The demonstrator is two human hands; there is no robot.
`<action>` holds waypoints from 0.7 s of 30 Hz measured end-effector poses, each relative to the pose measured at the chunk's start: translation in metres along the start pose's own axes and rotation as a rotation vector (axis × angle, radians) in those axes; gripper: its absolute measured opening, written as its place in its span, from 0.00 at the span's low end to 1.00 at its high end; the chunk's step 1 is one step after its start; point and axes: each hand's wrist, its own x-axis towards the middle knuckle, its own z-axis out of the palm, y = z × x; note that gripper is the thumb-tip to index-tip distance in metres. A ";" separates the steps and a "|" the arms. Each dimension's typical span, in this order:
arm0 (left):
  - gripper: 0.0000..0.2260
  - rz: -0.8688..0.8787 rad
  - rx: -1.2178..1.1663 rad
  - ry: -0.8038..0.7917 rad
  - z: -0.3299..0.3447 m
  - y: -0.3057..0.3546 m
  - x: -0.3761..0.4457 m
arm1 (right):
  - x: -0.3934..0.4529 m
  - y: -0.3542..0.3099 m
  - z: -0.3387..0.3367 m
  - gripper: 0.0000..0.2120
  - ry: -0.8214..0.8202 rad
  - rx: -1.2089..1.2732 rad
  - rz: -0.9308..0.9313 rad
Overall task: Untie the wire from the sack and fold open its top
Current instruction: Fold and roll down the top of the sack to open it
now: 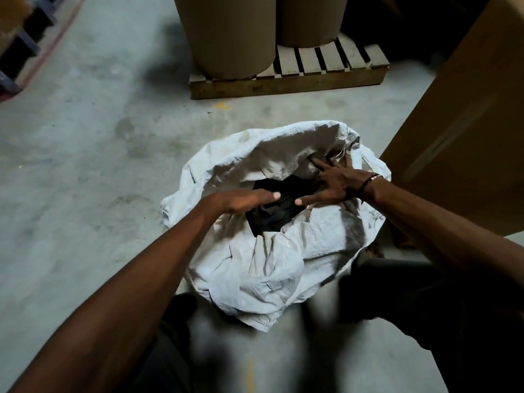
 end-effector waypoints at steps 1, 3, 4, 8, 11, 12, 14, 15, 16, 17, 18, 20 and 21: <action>0.29 0.050 -0.065 0.085 -0.005 -0.001 0.006 | -0.001 0.002 0.001 0.53 0.015 0.013 0.012; 0.33 0.047 -0.152 0.325 -0.017 -0.004 0.020 | -0.001 0.006 0.003 0.47 0.026 0.014 0.006; 0.36 0.003 -0.176 0.450 -0.023 -0.007 0.025 | -0.002 0.008 0.003 0.44 0.027 0.001 -0.004; 0.32 -0.035 -0.354 0.704 -0.048 -0.015 0.047 | -0.002 0.015 0.004 0.49 0.055 -0.018 -0.027; 0.29 -0.062 -0.170 0.622 -0.050 -0.013 0.051 | -0.006 0.014 0.000 0.42 0.007 0.002 -0.030; 0.27 -0.071 -0.041 0.565 -0.046 -0.012 0.047 | -0.007 0.012 -0.001 0.42 -0.012 0.006 -0.032; 0.23 -0.064 0.137 0.385 -0.028 -0.011 0.040 | -0.007 0.006 -0.003 0.42 -0.024 0.021 -0.033; 0.24 -0.076 0.252 0.257 -0.016 -0.010 0.034 | -0.007 0.003 -0.004 0.42 -0.020 0.026 -0.033; 0.25 -0.118 0.405 0.118 -0.004 -0.011 0.029 | -0.009 0.000 -0.005 0.42 -0.014 0.022 -0.036; 0.28 -0.187 0.554 0.011 0.007 -0.014 0.024 | -0.010 -0.001 -0.006 0.42 -0.014 0.017 -0.035; 0.30 -0.277 0.647 -0.045 0.013 -0.017 0.019 | -0.010 -0.002 -0.007 0.43 -0.021 0.006 -0.031; 0.34 -0.436 0.605 -0.106 0.016 -0.025 0.008 | -0.014 -0.004 -0.009 0.45 -0.018 0.006 -0.015; 0.35 -0.461 0.511 -0.122 0.015 -0.028 0.003 | -0.016 -0.005 -0.010 0.45 -0.016 0.016 -0.015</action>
